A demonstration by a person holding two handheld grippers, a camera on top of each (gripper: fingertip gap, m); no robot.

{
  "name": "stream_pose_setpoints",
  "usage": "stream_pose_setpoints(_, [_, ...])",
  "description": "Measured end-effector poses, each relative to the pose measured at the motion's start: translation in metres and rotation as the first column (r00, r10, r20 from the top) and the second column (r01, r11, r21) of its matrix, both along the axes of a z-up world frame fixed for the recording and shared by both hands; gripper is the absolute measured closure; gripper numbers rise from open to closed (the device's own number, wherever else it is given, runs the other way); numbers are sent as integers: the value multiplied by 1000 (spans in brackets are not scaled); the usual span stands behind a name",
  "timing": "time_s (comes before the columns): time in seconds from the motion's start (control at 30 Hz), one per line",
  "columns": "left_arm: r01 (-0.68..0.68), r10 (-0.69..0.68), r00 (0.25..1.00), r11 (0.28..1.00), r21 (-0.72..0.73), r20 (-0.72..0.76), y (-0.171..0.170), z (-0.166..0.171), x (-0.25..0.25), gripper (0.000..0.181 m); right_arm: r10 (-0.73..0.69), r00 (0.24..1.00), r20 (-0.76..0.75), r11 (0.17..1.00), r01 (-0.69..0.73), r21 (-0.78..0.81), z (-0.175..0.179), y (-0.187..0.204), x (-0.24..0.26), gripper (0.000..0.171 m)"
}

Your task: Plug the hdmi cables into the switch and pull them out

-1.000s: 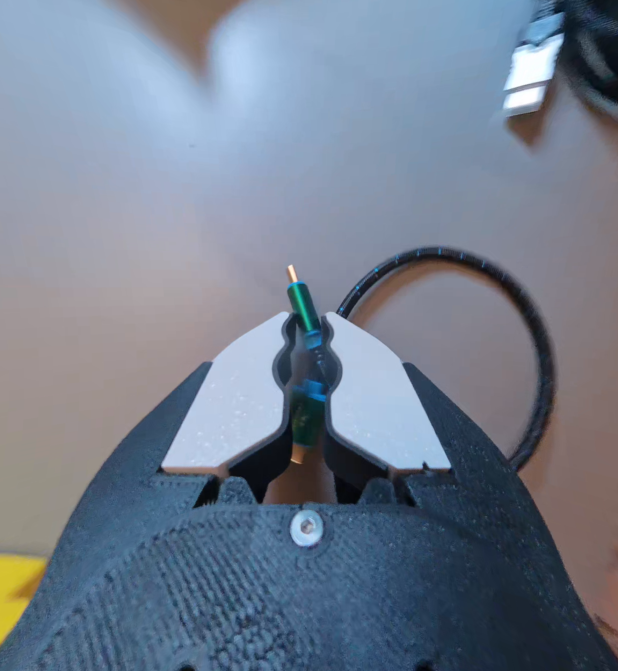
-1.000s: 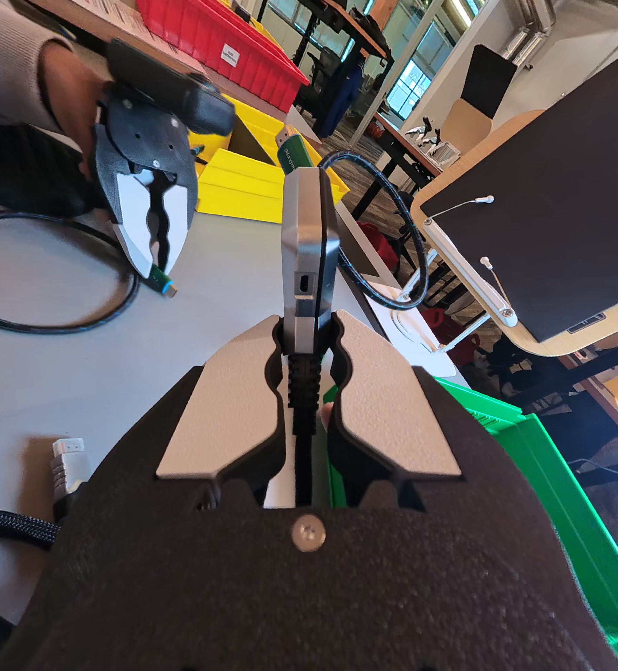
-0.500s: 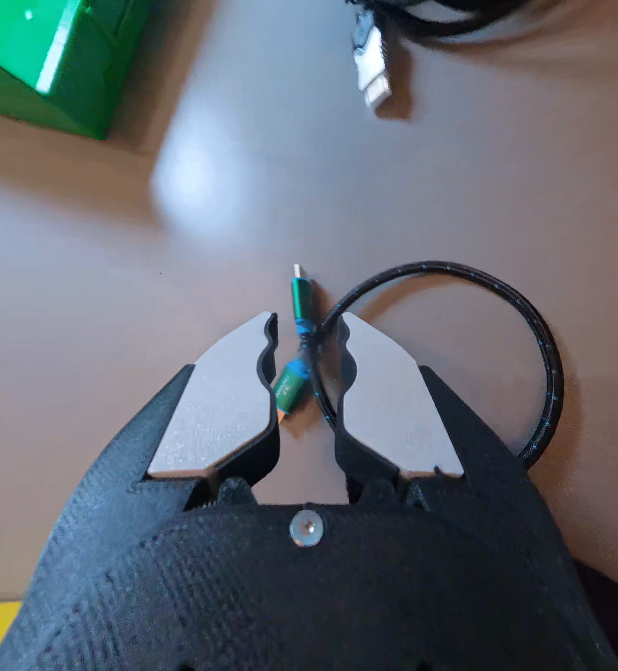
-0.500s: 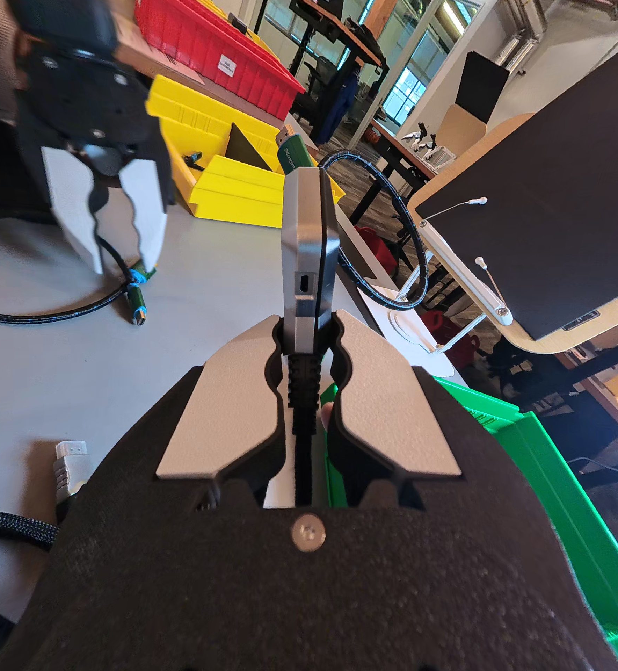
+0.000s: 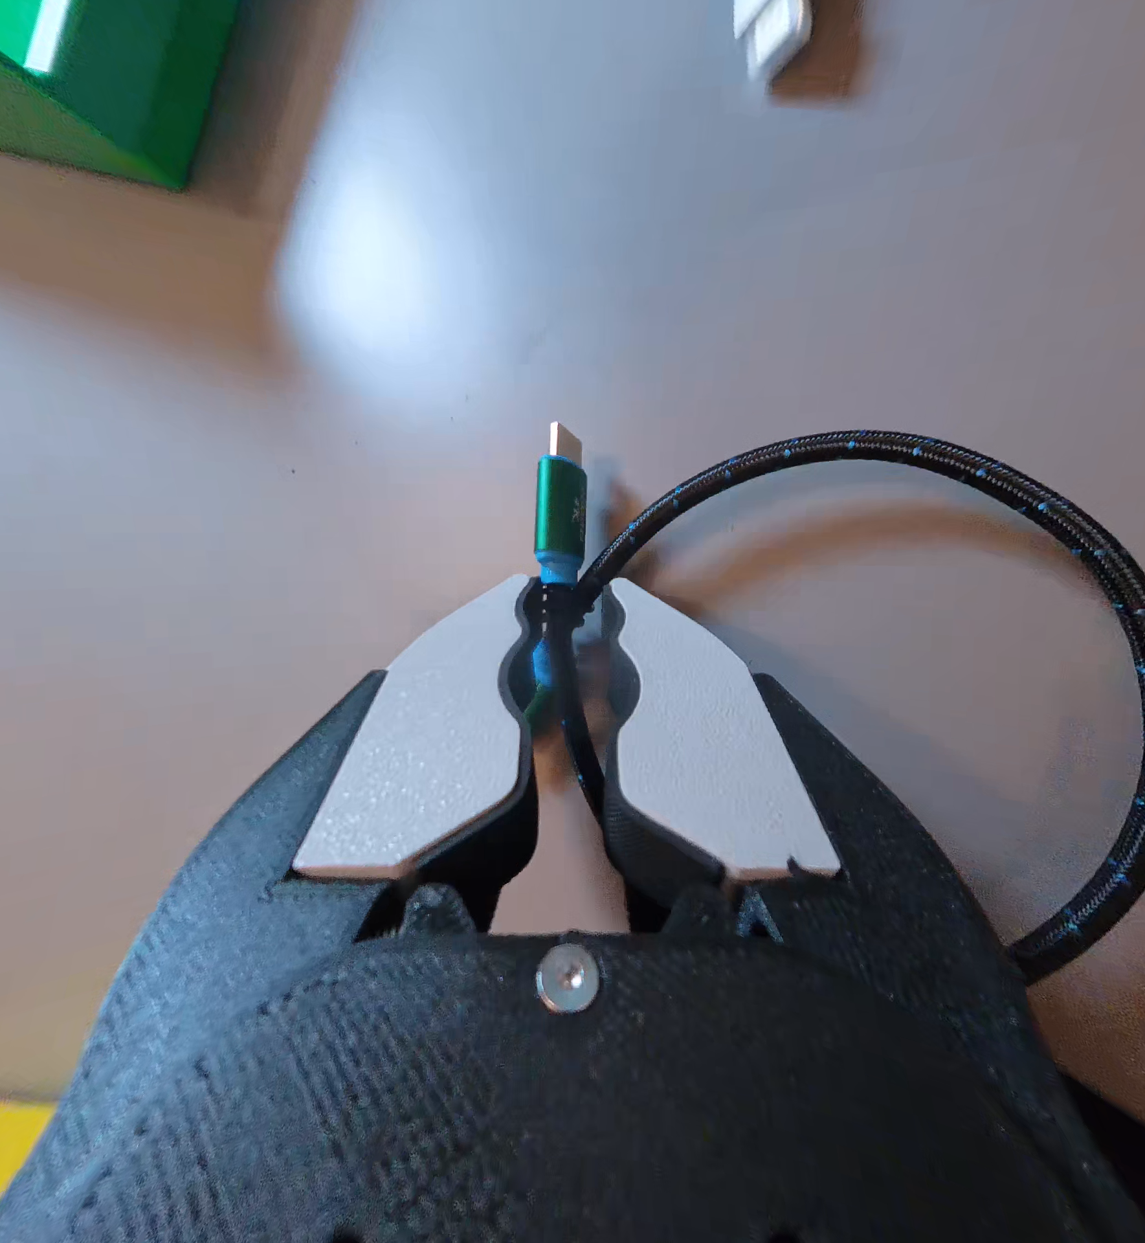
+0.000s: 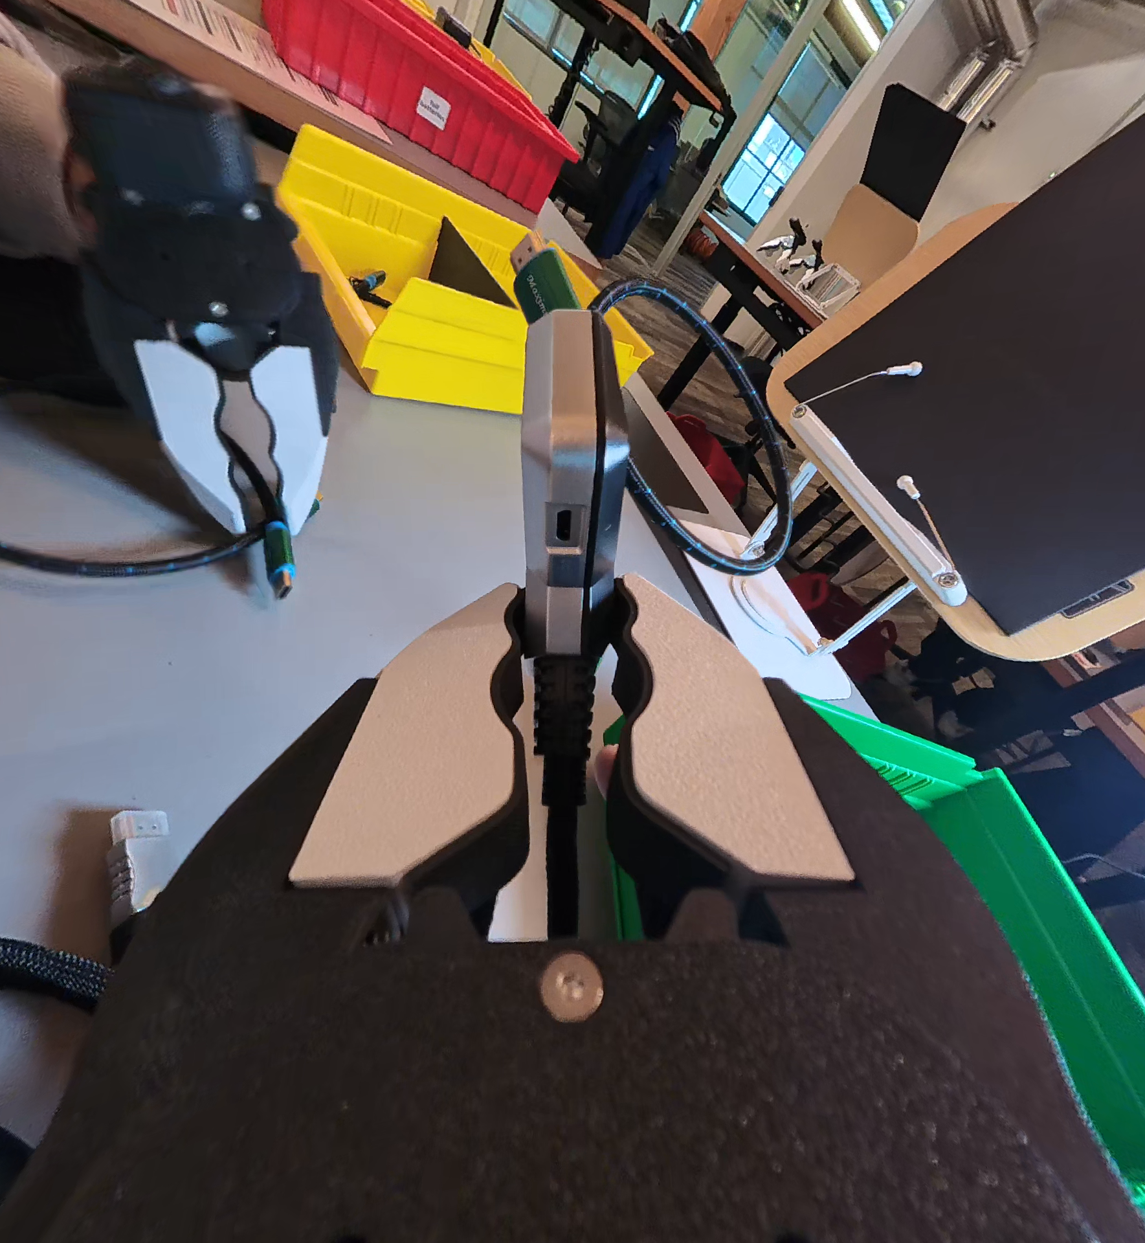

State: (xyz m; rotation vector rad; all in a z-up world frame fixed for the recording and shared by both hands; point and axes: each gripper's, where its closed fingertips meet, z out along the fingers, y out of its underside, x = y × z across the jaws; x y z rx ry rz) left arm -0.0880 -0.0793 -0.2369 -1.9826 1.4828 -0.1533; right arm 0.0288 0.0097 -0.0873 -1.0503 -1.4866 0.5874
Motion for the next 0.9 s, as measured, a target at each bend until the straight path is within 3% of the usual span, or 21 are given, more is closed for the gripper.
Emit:
stream_pose_setpoints(0.17, [-9,81,935,979,-204,346,4,38,9,165,30,999,33,998,-32,63,-6,-6,-2,149])
stream_pose_setpoints(0.37, [140,102,785,932,-335,611,-14,83,15,173,21,990,141,971,-54,234,-26,-14,-12,148])
stream_pose_setpoints(0.77, [168,162,805,860,-481,571,-25,49,18,174,-25,985,170,970,-18,241,-36,-8,-18,148])
stream_pose_setpoints(0.9, [95,208,843,850,-518,496,-13,28,16,175,-31,985,168,973,-9,231,-36,-6,-17,148])
